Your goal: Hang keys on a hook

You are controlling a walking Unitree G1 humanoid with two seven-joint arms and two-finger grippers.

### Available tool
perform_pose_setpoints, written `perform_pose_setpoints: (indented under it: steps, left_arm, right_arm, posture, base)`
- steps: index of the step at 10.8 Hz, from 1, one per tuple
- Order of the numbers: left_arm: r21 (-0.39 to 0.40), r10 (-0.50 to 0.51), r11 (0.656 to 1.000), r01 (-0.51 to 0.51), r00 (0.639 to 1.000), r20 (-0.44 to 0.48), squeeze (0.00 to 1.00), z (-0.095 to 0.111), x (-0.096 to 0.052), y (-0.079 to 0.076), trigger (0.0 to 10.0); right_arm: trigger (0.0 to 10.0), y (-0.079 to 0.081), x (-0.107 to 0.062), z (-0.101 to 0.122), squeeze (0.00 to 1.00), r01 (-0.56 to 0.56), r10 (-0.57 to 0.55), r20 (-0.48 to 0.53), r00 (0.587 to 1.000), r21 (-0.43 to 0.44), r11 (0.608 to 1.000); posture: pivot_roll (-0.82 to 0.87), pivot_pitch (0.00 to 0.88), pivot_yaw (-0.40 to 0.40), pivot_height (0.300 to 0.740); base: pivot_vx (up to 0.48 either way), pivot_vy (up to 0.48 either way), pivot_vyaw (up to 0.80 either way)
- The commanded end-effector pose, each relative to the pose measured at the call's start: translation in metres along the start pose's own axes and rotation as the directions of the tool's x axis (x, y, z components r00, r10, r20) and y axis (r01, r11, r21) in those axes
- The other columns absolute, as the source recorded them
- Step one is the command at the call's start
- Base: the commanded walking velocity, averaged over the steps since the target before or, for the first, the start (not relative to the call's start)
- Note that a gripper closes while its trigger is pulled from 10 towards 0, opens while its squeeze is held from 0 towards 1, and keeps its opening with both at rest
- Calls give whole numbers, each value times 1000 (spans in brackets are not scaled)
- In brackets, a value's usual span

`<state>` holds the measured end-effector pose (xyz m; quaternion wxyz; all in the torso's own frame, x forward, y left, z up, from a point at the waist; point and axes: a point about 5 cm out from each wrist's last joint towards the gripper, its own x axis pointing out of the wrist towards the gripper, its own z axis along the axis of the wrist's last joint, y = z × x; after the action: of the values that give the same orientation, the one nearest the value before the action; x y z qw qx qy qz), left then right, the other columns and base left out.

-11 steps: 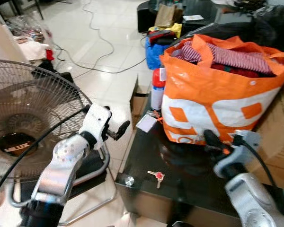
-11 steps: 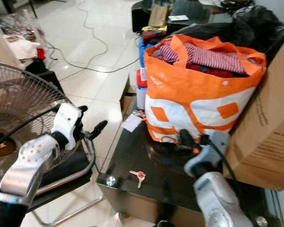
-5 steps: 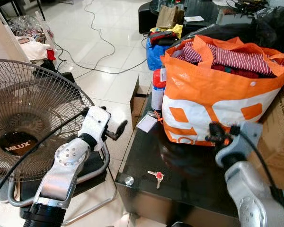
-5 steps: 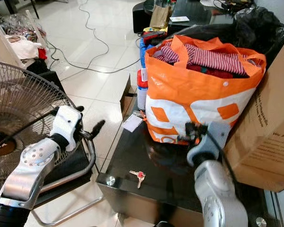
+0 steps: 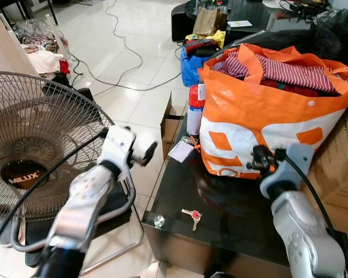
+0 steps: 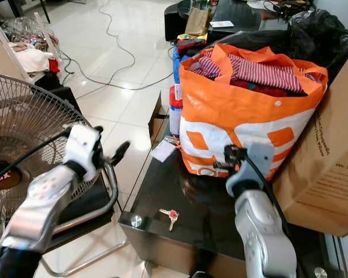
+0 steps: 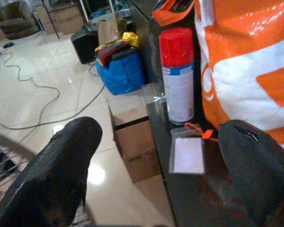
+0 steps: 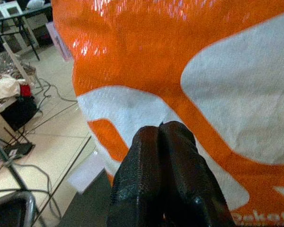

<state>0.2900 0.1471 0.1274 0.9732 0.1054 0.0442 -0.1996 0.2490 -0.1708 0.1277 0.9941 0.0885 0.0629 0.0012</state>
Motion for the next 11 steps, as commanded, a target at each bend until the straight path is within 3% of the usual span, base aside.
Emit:
perform_pose_setpoints:
  steps: [1, 7, 11]
  left_arm:
    - [-3, 13, 1000, -13, 1000, -15, 0, -4, -1, 2, 10000]
    - [0, 20, 1000, -20, 1000, -7, 0, -4, -1, 0, 10000]
    - [6, 9, 1000, -9, 1000, -4, 0, -3, 0, 0, 10000]
  right_arm:
    - [10000, -4, 1, 2, 0, 25, -25, 8, 1000, -8, 1000]
    - [10000, -8, 2, 2, 0, 18, -18, 5, 1000, -20, 1000]
    - [10000, -9, 1, 0, 0, 20, -20, 0, 1000, -23, 1000]
  posture:
    - [-52, 0, 40, 740]
    - [-34, 0, 15, 740]
    - [-35, 0, 20, 740]
  base:
    - [-240, 0, 0]
    - [-242, 0, 0]
    - [0, 0, 0]
